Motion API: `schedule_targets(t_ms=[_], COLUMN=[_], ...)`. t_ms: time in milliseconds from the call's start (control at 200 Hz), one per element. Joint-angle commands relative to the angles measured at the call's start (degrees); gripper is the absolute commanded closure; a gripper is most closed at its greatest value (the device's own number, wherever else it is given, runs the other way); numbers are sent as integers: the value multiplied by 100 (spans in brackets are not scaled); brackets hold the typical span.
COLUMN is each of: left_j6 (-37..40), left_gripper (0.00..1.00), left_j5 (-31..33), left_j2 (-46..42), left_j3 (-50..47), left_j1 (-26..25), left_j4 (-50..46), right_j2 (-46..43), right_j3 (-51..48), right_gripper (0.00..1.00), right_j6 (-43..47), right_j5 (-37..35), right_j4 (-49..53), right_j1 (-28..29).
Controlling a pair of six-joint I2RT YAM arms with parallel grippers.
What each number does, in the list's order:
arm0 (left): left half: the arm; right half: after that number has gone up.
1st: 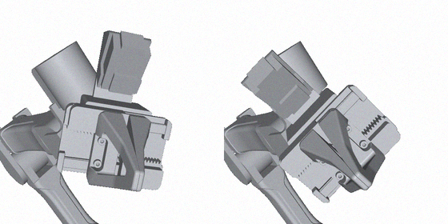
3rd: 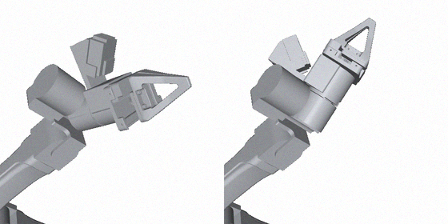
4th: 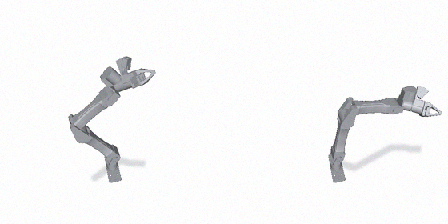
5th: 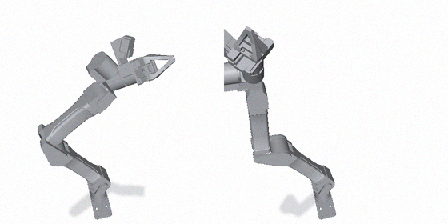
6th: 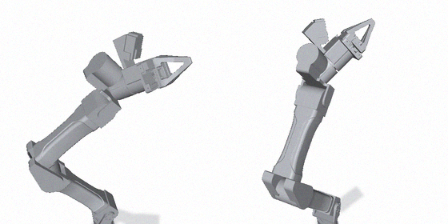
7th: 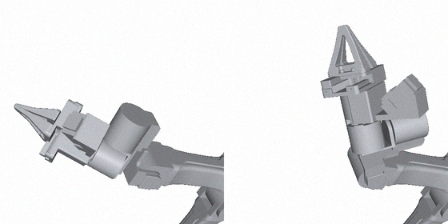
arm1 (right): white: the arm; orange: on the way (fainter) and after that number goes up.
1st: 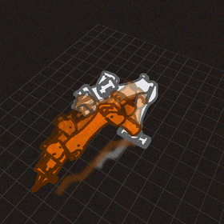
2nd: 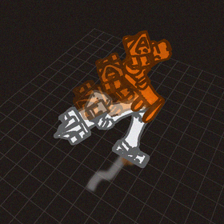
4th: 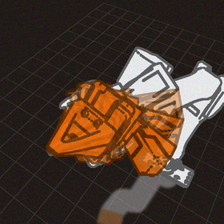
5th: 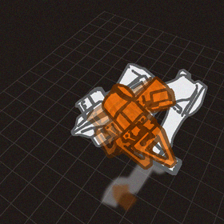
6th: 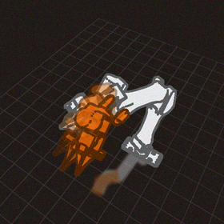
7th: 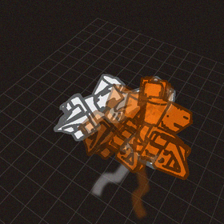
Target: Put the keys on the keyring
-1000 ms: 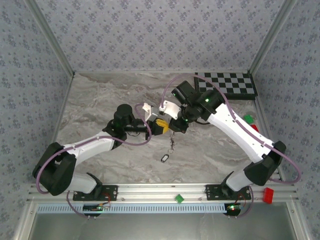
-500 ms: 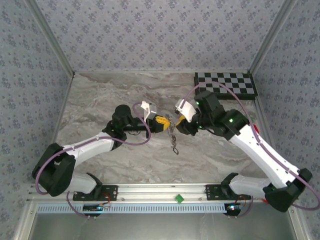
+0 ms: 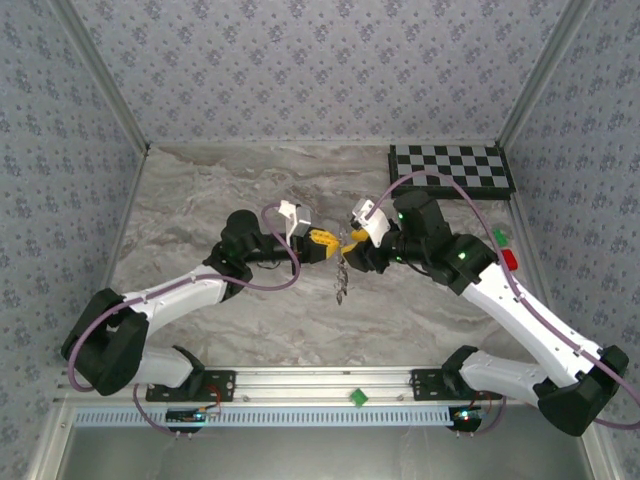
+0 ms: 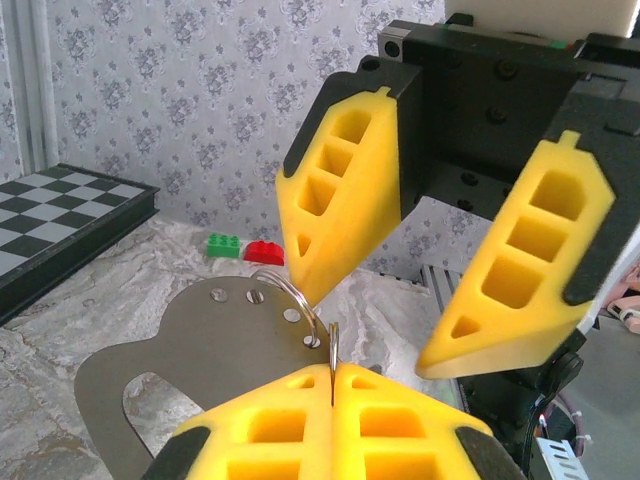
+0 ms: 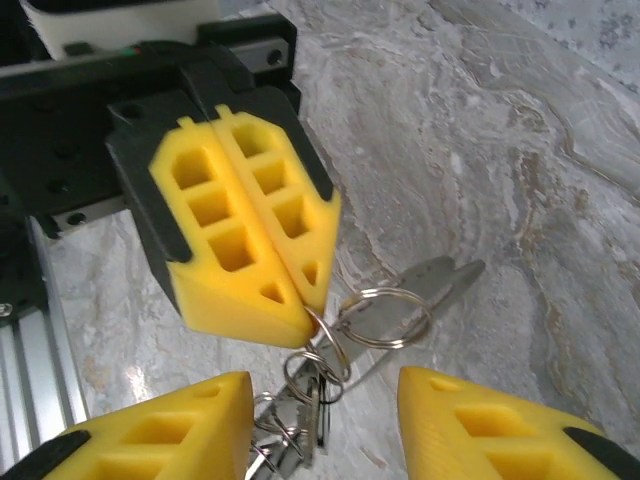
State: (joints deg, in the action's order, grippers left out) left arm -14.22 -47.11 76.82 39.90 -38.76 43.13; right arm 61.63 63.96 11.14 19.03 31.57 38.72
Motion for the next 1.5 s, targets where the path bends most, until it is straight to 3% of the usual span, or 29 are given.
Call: schedule_targets(t_ms=[0, 50, 150, 775, 1254, 1404, 1494], left_j6=[-2, -2, -11, -37, -55, -55, -46], left_gripper=[100, 100, 100, 100, 100, 100, 100], left_j5=[-66, -85, -88, -170, -174, -171, -166], left_j2=[-163, -168, -185, -235, -240, -240, -244], left_j3=[-3, 0, -15, -29, -36, -38, -44], left_j1=[-16, -15, -10, -26, -31, -34, -31], left_j4=[257, 266, 285, 318, 326, 336, 329], right_j2=[29, 59, 168, 314, 567, 627, 615], right_j3=[19, 28, 92, -77, -44, -51, -24], right_gripper=[56, 57, 69, 78, 85, 84, 78], right_j6=[-87, -106, -121, -168, -274, -270, -265], right_j5=[383, 425, 504, 2290, 2547, 2507, 2348], right_j4=[-140, -117, 66, -65, -234, -212, -160], right_j1=[-68, -88, -110, -871, -832, -797, -796])
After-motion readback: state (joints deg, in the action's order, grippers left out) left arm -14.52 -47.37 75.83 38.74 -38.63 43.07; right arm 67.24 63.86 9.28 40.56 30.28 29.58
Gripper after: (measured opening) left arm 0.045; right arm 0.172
